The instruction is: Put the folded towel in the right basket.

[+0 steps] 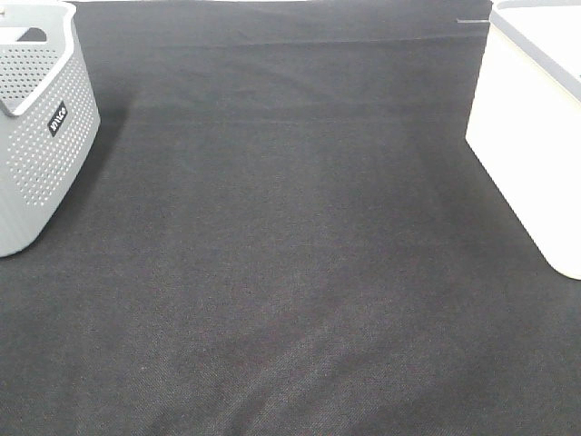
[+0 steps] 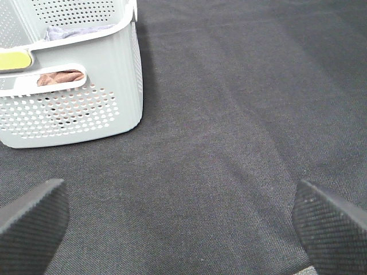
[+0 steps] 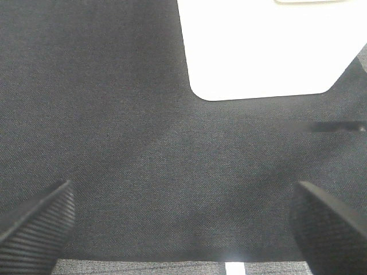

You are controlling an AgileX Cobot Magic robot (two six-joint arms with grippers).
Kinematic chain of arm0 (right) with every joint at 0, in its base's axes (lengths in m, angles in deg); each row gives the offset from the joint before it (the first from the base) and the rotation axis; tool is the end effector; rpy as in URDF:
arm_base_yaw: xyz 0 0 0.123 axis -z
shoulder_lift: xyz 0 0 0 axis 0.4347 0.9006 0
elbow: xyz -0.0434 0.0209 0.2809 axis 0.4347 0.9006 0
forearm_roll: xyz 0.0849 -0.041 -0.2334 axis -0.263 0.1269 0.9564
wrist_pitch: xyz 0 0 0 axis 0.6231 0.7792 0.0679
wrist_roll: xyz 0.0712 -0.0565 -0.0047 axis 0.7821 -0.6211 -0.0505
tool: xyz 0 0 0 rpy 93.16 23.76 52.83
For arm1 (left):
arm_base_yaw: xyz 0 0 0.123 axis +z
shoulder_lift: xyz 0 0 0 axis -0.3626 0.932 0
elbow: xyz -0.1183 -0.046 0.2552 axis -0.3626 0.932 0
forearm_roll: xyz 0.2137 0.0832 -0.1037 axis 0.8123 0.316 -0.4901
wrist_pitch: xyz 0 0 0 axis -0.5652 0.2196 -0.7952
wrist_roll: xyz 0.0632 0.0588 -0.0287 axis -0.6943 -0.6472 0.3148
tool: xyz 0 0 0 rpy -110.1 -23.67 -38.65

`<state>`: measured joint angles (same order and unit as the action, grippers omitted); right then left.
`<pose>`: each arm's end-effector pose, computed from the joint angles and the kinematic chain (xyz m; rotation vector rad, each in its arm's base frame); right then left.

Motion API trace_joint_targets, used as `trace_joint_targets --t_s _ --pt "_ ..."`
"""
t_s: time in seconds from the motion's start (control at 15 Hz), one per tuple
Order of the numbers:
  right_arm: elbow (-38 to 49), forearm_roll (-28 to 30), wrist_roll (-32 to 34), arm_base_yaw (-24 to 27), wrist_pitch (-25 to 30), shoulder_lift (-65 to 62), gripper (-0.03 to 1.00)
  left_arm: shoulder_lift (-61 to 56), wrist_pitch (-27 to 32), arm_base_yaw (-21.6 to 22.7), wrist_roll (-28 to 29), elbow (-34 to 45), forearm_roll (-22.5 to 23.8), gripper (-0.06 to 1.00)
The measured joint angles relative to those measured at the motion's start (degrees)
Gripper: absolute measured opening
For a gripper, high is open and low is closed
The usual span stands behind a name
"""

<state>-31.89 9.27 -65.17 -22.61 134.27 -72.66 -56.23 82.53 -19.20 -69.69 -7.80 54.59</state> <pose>-0.0031 0.0061 0.2623 0.0014 2.1303 0.0269 -0.0071 -0.0155 0.2825 0.1748 1.9887 -0.0803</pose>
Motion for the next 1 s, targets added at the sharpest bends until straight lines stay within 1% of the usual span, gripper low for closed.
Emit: trace_joint_targets --t_s 0.67,0.87,1.0 --pt "0.00 -0.11 0.00 -0.17 0.00 0.00 0.98 0.00 0.00 0.00 0.00 0.00 0.00 0.99" --pt "0.00 -0.23 0.00 -3.61 0.00 0.00 0.98 0.00 0.00 0.00 0.00 0.00 0.00 0.99" --pt "0.00 -0.23 0.00 -3.78 0.00 0.00 0.98 0.00 0.00 0.00 0.00 0.00 0.00 0.99"
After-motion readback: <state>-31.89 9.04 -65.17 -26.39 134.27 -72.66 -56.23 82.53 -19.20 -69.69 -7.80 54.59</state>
